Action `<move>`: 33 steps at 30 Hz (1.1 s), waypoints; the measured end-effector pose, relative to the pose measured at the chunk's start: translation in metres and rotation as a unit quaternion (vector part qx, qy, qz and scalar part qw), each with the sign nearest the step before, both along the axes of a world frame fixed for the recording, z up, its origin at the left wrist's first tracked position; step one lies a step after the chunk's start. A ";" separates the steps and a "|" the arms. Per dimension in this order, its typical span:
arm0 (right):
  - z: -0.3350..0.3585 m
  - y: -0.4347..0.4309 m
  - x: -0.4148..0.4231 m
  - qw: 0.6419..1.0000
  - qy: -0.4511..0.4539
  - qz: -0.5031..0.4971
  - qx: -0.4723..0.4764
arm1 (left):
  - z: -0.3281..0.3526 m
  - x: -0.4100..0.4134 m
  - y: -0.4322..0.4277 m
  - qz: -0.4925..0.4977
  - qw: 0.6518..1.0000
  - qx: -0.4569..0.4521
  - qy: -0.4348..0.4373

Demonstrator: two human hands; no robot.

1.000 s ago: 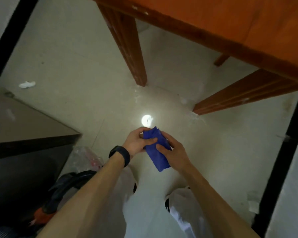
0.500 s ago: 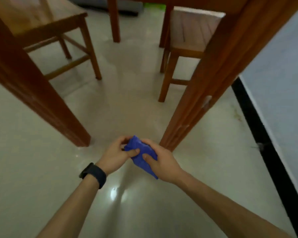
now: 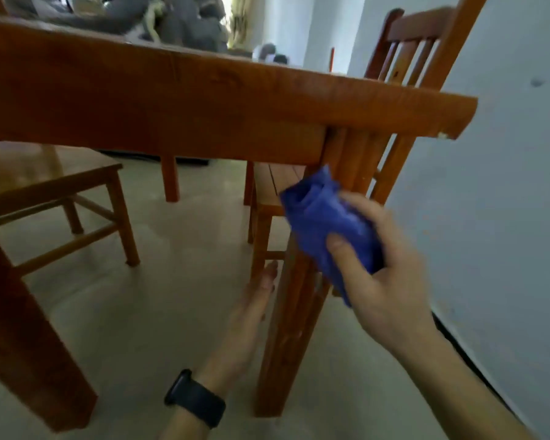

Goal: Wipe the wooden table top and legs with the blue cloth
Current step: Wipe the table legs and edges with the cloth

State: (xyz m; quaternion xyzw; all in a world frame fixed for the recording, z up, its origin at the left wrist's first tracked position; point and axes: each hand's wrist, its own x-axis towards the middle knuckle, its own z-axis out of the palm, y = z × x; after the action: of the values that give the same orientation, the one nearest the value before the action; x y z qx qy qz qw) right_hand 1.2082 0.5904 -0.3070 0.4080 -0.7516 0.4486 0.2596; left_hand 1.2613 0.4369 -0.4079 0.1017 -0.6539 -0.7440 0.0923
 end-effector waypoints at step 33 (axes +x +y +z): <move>-0.053 0.008 -0.041 0.980 0.136 -0.132 -0.057 | 0.020 0.002 0.040 0.075 0.995 -0.057 0.032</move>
State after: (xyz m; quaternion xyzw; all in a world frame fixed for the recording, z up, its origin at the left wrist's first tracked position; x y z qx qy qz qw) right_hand 1.1671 0.5985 -0.3601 0.3465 -0.7298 0.3929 0.4393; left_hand 1.2634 0.4769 -0.3883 0.1210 -0.6821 -0.6997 0.1748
